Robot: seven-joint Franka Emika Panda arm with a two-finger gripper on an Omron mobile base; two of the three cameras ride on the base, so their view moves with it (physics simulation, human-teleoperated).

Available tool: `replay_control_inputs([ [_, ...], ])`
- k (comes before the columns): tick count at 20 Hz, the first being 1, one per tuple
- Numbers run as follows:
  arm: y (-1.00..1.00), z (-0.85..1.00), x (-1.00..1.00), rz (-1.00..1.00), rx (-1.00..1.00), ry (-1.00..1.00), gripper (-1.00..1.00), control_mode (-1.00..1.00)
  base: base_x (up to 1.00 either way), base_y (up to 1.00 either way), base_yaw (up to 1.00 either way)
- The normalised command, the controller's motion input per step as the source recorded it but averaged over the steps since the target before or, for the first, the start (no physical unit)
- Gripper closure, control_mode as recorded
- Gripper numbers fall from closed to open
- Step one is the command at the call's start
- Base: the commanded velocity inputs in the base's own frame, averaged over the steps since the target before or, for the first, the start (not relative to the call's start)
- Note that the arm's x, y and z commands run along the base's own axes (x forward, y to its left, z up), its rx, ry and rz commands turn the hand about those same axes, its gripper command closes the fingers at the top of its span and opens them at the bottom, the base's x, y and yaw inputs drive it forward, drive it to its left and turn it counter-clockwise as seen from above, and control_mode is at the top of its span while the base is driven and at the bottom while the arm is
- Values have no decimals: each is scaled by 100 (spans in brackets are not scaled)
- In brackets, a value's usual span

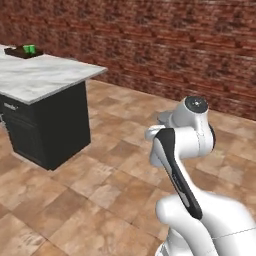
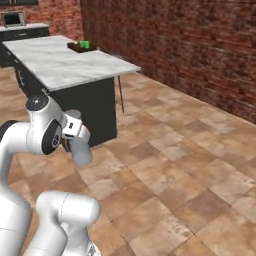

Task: There is a tray on the dining counter. Grab the cup, mug, and pitcher and place them on the tray. The pitcher may be placed next to the tray if it cannot fit the tray.

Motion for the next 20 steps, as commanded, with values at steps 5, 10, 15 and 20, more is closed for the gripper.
replay_control_inputs([
  [5, 0, 0, 0, 0, 0, 0, 100, 100, 100, -48, -22],
  [10, 0, 0, 0, 0, 0, 0, 100, 100, 100, -26, -15],
  [15, 0, 0, 0, 0, 0, 0, 100, 100, 100, -31, -7],
  [20, 0, 0, 0, 0, 0, 0, 100, 100, 100, -24, -1],
])
